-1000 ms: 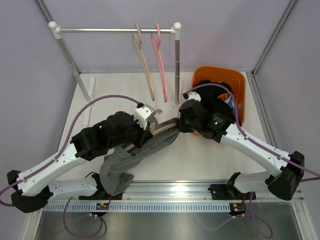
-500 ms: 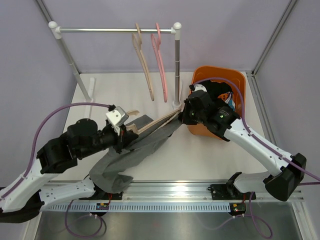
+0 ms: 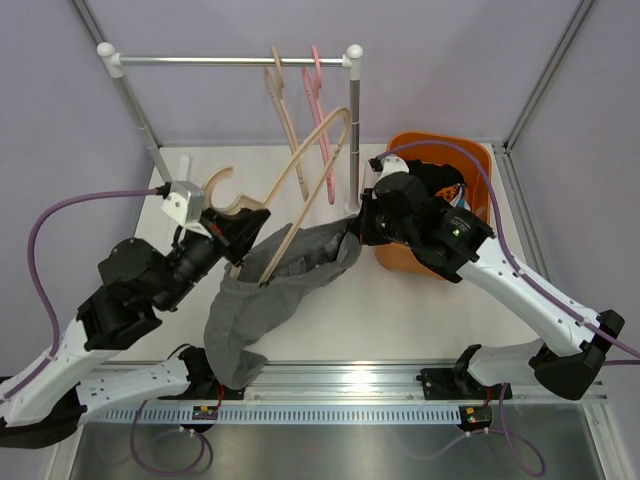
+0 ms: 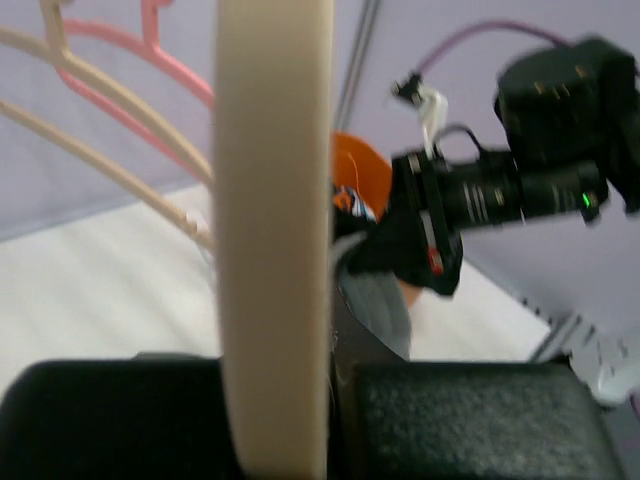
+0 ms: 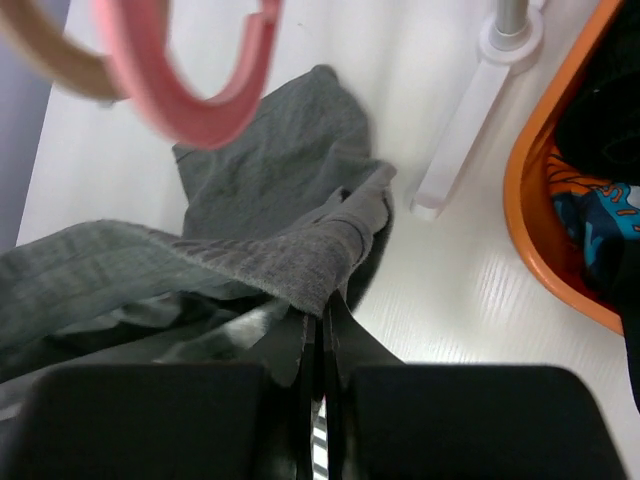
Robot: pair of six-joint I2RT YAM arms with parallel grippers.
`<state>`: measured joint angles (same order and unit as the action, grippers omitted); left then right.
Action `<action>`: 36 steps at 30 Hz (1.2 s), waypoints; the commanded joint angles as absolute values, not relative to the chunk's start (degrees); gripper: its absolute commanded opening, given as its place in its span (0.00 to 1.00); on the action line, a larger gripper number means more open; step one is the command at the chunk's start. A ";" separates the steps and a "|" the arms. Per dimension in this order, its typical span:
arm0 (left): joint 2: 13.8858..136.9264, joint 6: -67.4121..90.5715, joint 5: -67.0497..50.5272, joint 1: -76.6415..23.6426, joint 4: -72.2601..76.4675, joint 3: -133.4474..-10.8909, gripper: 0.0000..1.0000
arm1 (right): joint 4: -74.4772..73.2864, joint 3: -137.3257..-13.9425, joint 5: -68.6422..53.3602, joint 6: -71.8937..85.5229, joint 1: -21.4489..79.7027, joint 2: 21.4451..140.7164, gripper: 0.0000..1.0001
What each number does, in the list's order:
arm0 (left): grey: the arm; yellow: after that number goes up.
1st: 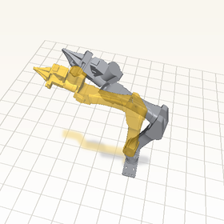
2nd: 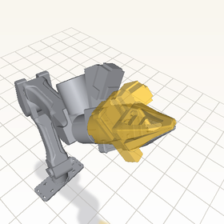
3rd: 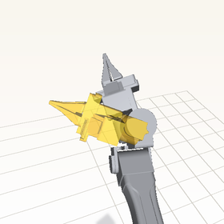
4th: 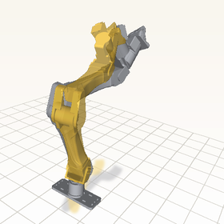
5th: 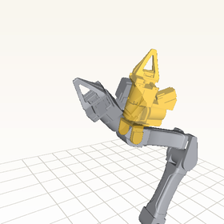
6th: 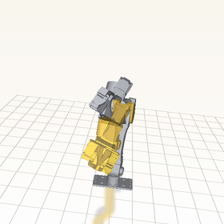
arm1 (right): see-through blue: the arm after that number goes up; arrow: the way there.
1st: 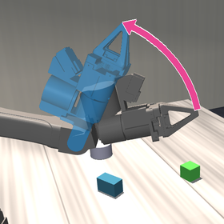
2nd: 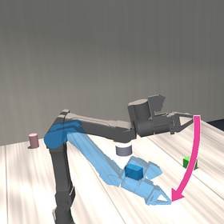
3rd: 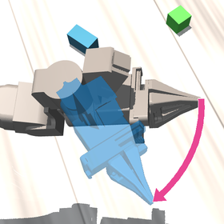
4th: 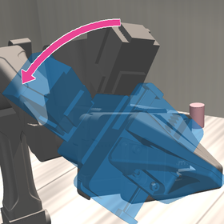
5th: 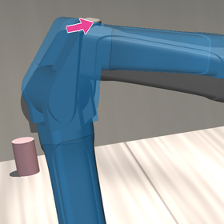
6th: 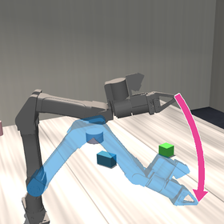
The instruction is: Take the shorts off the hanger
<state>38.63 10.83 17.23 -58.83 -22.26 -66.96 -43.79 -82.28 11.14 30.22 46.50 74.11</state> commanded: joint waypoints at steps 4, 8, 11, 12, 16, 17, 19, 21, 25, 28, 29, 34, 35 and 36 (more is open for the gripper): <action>50.26 7.82 22.32 -58.98 2.01 -74.78 0.00 | -47.90 -90.17 14.94 26.63 52.38 73.74 0.00; 53.52 5.45 24.43 -59.06 5.54 -78.90 0.00 | -49.91 -94.74 15.03 24.70 54.14 73.39 0.00; 54.49 3.69 25.04 -59.06 3.69 -82.87 0.00 | -51.84 -100.27 20.37 23.38 54.05 72.34 0.00; 54.14 2.82 25.31 -59.06 3.43 -83.14 0.00 | -52.81 -104.81 21.96 22.07 54.05 71.90 0.00; 50.81 1.58 26.98 -59.06 2.99 -82.01 0.00 | -56.95 -119.50 36.25 18.38 53.27 72.51 0.00; 49.15 1.50 27.07 -59.06 2.73 -81.65 0.00 | -56.08 -121.88 38.73 17.15 52.74 72.68 0.00; 47.73 1.14 27.33 -58.98 2.11 -80.69 0.00 | -53.02 -127.08 43.04 12.50 51.16 72.86 0.00; 46.68 0.97 27.60 -58.97 0.89 -80.51 0.00 | -44.42 -128.75 45.51 5.13 48.61 73.39 0.00; 46.49 0.88 28.21 -58.98 -2.19 -81.04 0.00 | -24.20 -128.84 51.93 -8.16 43.52 75.93 0.00; 45.80 0.97 28.83 -58.97 -3.43 -79.72 0.00 | -17.41 -133.93 50.63 -9.67 37.72 80.32 0.00; 45.70 0.97 29.35 -58.97 -3.51 -79.19 0.00 | -15.23 -135.60 50.45 -10.10 36.57 82.94 0.00; 44.30 1.58 30.23 -58.97 -3.96 -75.60 0.00 | -9.76 -150.89 49.22 -14.06 32.35 93.84 0.00; 44.04 1.67 30.23 -58.97 -3.61 -74.98 0.00 | -9.23 -153.43 48.96 -14.50 32.08 95.00 0.00; 43.77 1.67 30.32 -58.97 -3.52 -74.45 0.00 | -8.18 -153.72 48.87 -15.11 31.30 95.88 0.00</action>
